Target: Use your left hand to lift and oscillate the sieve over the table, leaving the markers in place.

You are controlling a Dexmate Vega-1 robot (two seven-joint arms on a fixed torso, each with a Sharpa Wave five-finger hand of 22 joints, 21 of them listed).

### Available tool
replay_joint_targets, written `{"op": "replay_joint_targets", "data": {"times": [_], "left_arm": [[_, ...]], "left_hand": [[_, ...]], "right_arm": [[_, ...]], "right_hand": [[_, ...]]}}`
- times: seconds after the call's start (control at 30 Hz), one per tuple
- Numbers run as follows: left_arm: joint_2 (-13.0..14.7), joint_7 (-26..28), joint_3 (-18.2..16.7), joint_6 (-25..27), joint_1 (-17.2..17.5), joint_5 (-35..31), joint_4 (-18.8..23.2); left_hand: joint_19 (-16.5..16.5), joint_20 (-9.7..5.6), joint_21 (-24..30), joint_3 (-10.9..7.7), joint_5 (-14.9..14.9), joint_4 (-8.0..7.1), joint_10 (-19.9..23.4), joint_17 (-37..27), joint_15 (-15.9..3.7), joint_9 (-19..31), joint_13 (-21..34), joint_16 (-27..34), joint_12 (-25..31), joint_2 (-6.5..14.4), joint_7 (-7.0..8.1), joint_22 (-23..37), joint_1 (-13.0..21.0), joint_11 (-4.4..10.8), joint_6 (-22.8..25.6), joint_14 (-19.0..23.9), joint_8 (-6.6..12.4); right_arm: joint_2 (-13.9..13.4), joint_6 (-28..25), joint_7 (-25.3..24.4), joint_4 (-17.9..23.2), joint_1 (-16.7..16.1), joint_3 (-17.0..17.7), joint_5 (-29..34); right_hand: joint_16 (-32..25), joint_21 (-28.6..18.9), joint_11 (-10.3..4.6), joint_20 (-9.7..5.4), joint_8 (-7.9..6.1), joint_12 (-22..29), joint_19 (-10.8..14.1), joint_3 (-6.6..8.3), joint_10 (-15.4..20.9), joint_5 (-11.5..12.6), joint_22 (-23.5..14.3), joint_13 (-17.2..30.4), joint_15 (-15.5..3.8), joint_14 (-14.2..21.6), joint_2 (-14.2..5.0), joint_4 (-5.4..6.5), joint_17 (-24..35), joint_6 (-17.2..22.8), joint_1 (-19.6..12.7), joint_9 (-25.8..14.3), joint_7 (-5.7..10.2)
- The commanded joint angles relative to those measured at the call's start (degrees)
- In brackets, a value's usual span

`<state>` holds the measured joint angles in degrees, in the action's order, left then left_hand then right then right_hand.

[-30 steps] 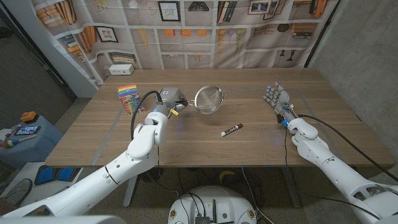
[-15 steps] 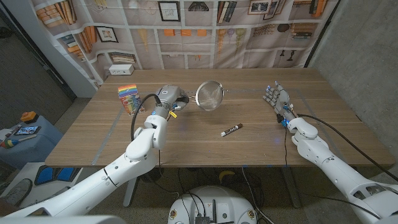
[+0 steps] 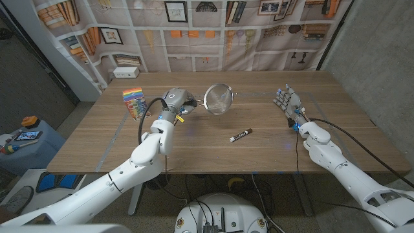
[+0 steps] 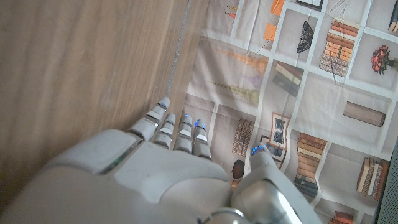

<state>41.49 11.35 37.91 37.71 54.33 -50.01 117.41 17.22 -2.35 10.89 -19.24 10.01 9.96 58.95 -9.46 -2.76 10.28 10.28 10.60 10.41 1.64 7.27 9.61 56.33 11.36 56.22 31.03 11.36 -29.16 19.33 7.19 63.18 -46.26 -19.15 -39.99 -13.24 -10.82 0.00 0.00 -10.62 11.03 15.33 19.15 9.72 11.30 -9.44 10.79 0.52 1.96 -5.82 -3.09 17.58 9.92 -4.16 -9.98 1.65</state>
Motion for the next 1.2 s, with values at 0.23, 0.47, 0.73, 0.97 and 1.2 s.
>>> {"op": "replay_joint_targets", "data": {"times": [0.23, 0.47, 0.73, 0.97, 1.2], "left_arm": [[1.48, -9.88, 2.59, 5.18, -3.09, -0.31, 1.95], [2.05, -15.28, 4.33, 7.84, -5.11, -1.84, 2.44], [2.71, -21.51, 6.65, 9.53, -7.64, -5.25, 2.44], [2.5, -25.88, 7.58, 10.78, -8.91, -7.69, 2.26], [2.45, -33.27, 8.92, 12.52, -10.96, -10.75, 2.25]], "left_hand": [[0.03, -2.2, -0.03, 0.1, 0.25, -0.27, 1.93, -0.28, -9.23, 0.21, 0.25, 0.14, 0.44, 2.46, 1.58, 0.12, 1.19, 1.45, 10.4, 0.6, 0.28], [-0.02, -2.18, -0.03, 0.18, 0.27, -0.29, 1.97, -0.27, -9.24, 0.22, 0.26, 0.09, 0.43, 2.45, 1.7, 0.12, 1.16, 1.45, 10.41, 0.61, 0.29], [-0.25, -2.27, -0.1, 0.25, 0.29, -0.28, 2.01, -0.25, -9.24, 0.23, 0.26, 0.02, 0.42, 2.41, 1.66, 0.12, 1.17, 1.45, 10.52, 0.58, 0.33], [-0.43, -2.31, -0.14, 0.25, 0.33, -0.18, 1.99, -0.19, -9.4, 0.24, 0.26, -0.16, 0.38, 2.32, 1.72, 0.13, 1.32, 1.46, 10.44, 0.3, 0.29], [-0.54, -2.33, -0.14, 0.33, 0.34, -0.16, 1.92, -0.14, -9.42, 0.25, 0.25, -0.35, 0.33, 2.2, 1.73, 0.14, 1.34, 1.45, 10.32, -0.08, 0.24]], "right_arm": [[0.33, -0.12, 0.48, -0.92, 0.71, -0.32, 0.11], [0.55, -0.01, 0.66, -1.31, 0.77, -0.4, 0.06], [0.53, -0.1, 0.55, -1.25, 0.63, -0.36, 0.0], [0.75, -0.01, 0.82, -1.69, 0.73, -0.38, -0.15], [0.78, 0.11, 0.8, -1.7, 0.74, -0.37, -0.11]], "right_hand": [[-0.22, 0.03, 0.14, 0.42, -0.19, 0.16, 0.3, 0.26, 0.49, 0.1, -0.18, 0.12, 0.23, 0.26, -1.4, -0.06, -0.06, 0.62, 0.18, -0.22, 0.1], [-0.22, 0.04, 0.1, 0.51, -0.18, 0.14, 0.27, 0.27, 0.43, 0.1, -0.18, 0.12, 0.28, 0.26, -1.41, -0.06, -0.07, 0.61, 0.19, -0.22, 0.09], [-0.22, 0.03, 0.12, 0.58, -0.21, 0.13, 0.28, 0.24, 0.41, 0.09, -0.18, 0.12, 0.38, 0.22, -1.36, -0.03, -0.07, 0.71, 0.25, -0.22, 0.13], [-0.23, 0.04, 0.16, 0.61, -0.22, 0.16, 0.25, 0.23, 0.48, 0.09, -0.19, 0.12, 0.33, 0.24, -1.35, -0.02, -0.08, 0.74, 0.27, -0.22, 0.14], [-0.22, 0.04, 0.1, 0.64, -0.21, 0.16, 0.25, 0.25, 0.48, 0.1, -0.19, 0.12, 0.34, 0.2, -1.37, -0.03, -0.09, 0.74, 0.26, -0.22, 0.13]]}}
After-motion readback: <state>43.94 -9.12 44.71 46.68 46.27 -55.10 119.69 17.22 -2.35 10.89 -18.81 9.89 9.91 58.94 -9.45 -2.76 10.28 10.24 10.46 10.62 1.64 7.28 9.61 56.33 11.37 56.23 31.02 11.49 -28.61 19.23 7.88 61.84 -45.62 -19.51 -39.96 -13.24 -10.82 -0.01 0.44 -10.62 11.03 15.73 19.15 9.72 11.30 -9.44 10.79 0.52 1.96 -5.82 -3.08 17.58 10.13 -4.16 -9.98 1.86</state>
